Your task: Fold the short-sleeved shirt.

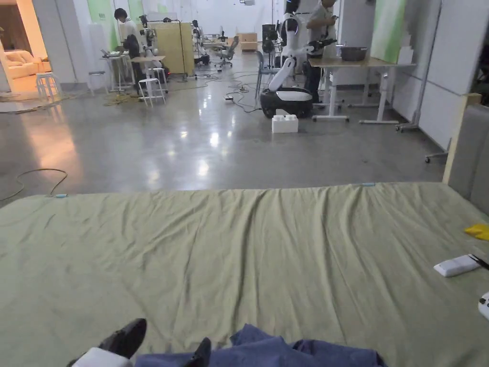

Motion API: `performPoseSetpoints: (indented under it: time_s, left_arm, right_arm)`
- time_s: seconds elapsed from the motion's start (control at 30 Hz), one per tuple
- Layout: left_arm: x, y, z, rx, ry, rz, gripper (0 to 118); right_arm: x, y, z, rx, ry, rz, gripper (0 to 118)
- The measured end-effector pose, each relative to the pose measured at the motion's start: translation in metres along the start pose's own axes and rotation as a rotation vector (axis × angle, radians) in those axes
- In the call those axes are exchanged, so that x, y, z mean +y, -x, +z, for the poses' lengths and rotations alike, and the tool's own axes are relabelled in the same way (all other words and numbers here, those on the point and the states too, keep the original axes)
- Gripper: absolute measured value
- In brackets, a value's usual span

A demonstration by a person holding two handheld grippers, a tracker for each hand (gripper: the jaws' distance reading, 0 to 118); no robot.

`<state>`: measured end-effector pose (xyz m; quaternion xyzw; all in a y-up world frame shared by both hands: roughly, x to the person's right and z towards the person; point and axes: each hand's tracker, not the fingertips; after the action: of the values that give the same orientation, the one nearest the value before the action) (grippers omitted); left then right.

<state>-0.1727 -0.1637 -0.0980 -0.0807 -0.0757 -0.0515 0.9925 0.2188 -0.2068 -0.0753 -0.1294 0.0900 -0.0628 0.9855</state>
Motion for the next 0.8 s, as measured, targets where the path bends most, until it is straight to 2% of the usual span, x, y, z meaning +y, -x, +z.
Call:
performPoseSetpoints:
  time_s: [0.07, 0.13, 0.23, 0.27, 0.3, 0.33, 0.43, 0.6, 0.7, 0.8]
  left_arm:
    - [0.001, 0.009, 0.033, 0.041, -0.059, 0.015, 72]
    - [0.001, 0.016, 0.068, 0.086, -0.131, 0.029, 60]
    - [0.006, 0.021, 0.088, 0.149, -0.039, 0.029, 44]
    - [0.005, 0.024, 0.093, 0.145, -0.014, 0.023, 32]
    - [0.006, 0.027, 0.097, 0.160, -0.025, 0.029, 10]
    - [0.004, 0.029, 0.101, 0.192, -0.024, 0.041, 7]
    - [0.004, 0.042, 0.110, 0.163, -0.030, 0.147, 5]
    - [0.009, 0.031, 0.112, 0.175, -0.048, 0.038, 4]
    - [0.014, 0.022, 0.106, 0.154, -0.046, 0.031, 4]
    - [0.016, 0.019, 0.103, 0.133, -0.054, 0.047, 4]
  right_arm:
    - [0.008, 0.005, 0.002, -0.001, -0.025, 0.022, 1]
    - [0.013, 0.011, 0.002, -0.011, -0.038, 0.055, 2]
    - [0.017, 0.018, 0.004, -0.020, -0.051, 0.109, 2]
    - [0.018, 0.021, 0.005, -0.019, -0.058, 0.123, 2]
    - [0.019, 0.023, 0.005, -0.019, -0.056, 0.124, 2]
    - [0.019, 0.026, 0.006, -0.021, -0.061, 0.123, 2]
    - [0.017, 0.028, 0.010, 0.000, -0.074, 0.113, 2]
    - [0.010, 0.030, 0.007, 0.018, -0.041, 0.110, 2]
    - [-0.002, 0.026, 0.001, 0.041, 0.040, 0.066, 1]
    - [-0.004, 0.026, 0.004, 0.027, 0.026, 0.070, 2]
